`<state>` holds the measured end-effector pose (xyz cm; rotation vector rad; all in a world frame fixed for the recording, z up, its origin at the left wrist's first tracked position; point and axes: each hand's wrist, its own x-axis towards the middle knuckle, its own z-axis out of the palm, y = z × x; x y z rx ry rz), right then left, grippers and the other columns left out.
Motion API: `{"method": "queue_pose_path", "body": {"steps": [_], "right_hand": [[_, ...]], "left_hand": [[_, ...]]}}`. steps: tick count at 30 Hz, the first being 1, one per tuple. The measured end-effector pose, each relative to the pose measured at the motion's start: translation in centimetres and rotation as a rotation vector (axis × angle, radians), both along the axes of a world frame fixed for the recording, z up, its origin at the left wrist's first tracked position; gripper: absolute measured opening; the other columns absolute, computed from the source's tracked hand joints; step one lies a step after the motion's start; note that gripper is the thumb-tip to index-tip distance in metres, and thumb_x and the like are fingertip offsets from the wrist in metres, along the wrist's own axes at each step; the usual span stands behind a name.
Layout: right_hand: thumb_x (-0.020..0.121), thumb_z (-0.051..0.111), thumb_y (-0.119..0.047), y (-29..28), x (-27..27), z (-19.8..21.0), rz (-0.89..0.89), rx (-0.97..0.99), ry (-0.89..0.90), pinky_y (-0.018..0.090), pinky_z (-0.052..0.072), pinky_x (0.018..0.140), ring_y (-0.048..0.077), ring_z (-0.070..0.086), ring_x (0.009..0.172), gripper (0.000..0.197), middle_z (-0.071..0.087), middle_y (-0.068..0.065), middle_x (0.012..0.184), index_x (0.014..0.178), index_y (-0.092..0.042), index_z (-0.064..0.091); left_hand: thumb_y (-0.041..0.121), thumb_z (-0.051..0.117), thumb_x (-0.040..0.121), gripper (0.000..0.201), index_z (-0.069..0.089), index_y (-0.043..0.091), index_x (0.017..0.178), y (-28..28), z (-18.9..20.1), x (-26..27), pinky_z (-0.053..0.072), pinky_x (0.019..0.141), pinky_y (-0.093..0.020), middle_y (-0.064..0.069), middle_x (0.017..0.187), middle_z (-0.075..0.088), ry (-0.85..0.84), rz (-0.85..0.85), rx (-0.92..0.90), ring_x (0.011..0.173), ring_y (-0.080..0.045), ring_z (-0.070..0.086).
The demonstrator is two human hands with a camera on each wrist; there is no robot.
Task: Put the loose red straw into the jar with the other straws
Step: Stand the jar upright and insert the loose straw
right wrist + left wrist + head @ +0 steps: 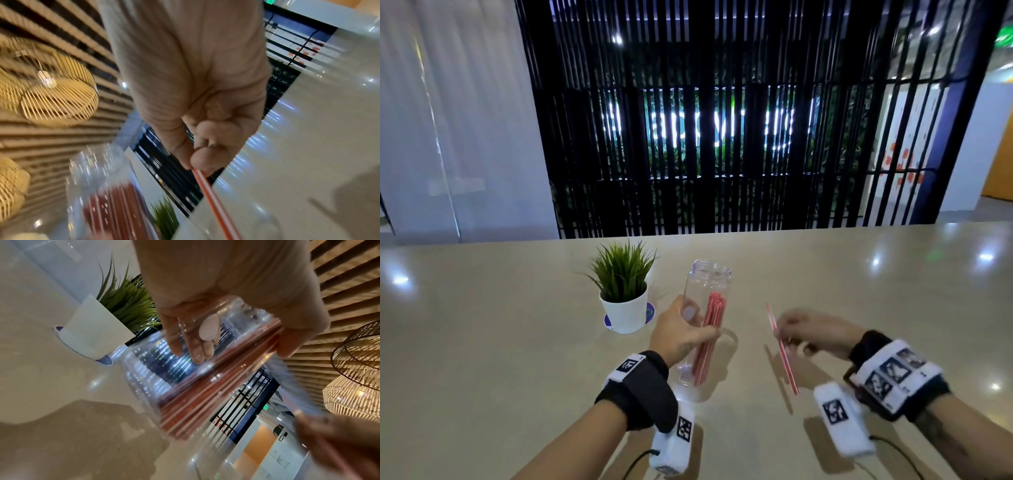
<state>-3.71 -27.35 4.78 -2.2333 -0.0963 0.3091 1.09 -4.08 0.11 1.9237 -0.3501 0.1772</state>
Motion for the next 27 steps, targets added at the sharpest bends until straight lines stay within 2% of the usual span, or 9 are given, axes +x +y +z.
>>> {"method": "queue_pose_path", "body": {"steps": [2,5,8,10,15,20,22,25,27], "right_hand": [[0.094,0.047,-0.009,-0.3,0.2,3.3,-0.032,0.133,-0.121,0.015,0.035,0.046,0.006,0.049,0.053,0.023,0.053,-0.001,0.064,0.072,-0.014,0.052],[0.096,0.044,-0.008,0.4,0.8,7.5,-0.114,0.316,-0.329,0.015,0.039,0.047,0.006,0.053,0.056,0.025,0.055,0.002,0.067,0.072,-0.015,0.048],[0.096,0.043,-0.006,1.9,1.5,10.6,-0.177,0.48,-0.53,0.011,0.043,0.04,0.001,0.059,0.05,0.026,0.057,0.004,0.067,0.072,-0.015,0.046],[0.096,0.043,-0.006,2.9,2.1,11.8,-0.192,0.539,-0.626,0.01,0.044,0.04,0.001,0.061,0.052,0.025,0.058,0.004,0.07,0.073,-0.016,0.046],[0.096,0.042,-0.006,5.4,3.0,12.8,-0.216,0.508,-0.73,0.011,0.046,0.043,0.01,0.06,0.062,0.025,0.059,0.003,0.072,0.074,-0.017,0.044],[0.095,0.045,-0.004,7.3,3.1,12.8,-0.179,0.41,-0.727,0.01,0.044,0.041,0.007,0.059,0.058,0.027,0.058,0.001,0.068,0.071,-0.017,0.043],[0.093,0.049,-0.004,8.0,3.1,12.5,-0.134,0.343,-0.71,0.009,0.041,0.039,0.007,0.058,0.056,0.026,0.058,0.001,0.066,0.07,-0.015,0.045],[0.091,0.052,-0.005,8.6,3.0,12.3,-0.082,0.254,-0.689,0.01,0.038,0.039,0.008,0.054,0.055,0.026,0.059,0.002,0.064,0.068,-0.016,0.048],[0.09,0.053,-0.005,9.0,2.8,12.2,-0.049,0.226,-0.658,0.01,0.036,0.038,0.008,0.051,0.055,0.026,0.058,0.002,0.064,0.066,-0.015,0.048]], "left_hand": [[0.04,0.072,0.043,0.052,0.052,0.013,0.082,0.1,-0.1,0.1,0.05,0.079,-0.038,-0.001,0.075,0.062,0.004,0.002,0.005,0.076,-0.02,0.061],[0.037,0.072,0.046,0.048,0.051,0.013,0.08,0.0,0.2,0.0,0.046,0.071,-0.03,0.002,0.073,0.056,-0.004,0.014,-0.011,0.073,-0.017,0.056],[0.045,0.068,0.04,0.059,0.052,0.007,0.083,-0.2,0.7,-0.4,0.042,0.064,-0.022,0.004,0.073,0.053,-0.029,0.021,-0.049,0.07,-0.012,0.052],[0.046,0.067,0.039,0.058,0.051,0.009,0.081,-0.4,1.0,-0.6,0.041,0.061,-0.019,0.003,0.072,0.052,-0.034,0.014,-0.073,0.067,-0.011,0.051],[0.037,0.073,0.047,0.051,0.05,0.01,0.084,-0.9,2.0,-0.8,0.045,0.064,-0.025,0.003,0.074,0.053,-0.043,-0.008,-0.084,0.068,-0.013,0.053],[0.019,0.079,0.062,0.04,0.048,0.007,0.085,-0.6,2.7,-1.1,0.041,0.056,-0.015,0.005,0.073,0.05,-0.081,0.006,-0.075,0.066,-0.009,0.05],[0.021,0.078,0.06,0.043,0.049,0.004,0.087,-0.4,2.7,-1.1,0.042,0.058,-0.019,0.003,0.074,0.051,-0.084,0.006,-0.086,0.069,-0.012,0.05],[0.017,0.078,0.063,0.04,0.05,0.003,0.087,-0.2,2.8,-1.2,0.043,0.056,-0.01,0.003,0.074,0.051,-0.097,0.014,-0.096,0.069,-0.013,0.051],[0.013,0.078,0.066,0.037,0.048,0.004,0.086,-0.1,3.0,-1.2,0.041,0.055,-0.009,0.004,0.074,0.05,-0.102,0.022,-0.098,0.068,-0.01,0.05]]}}
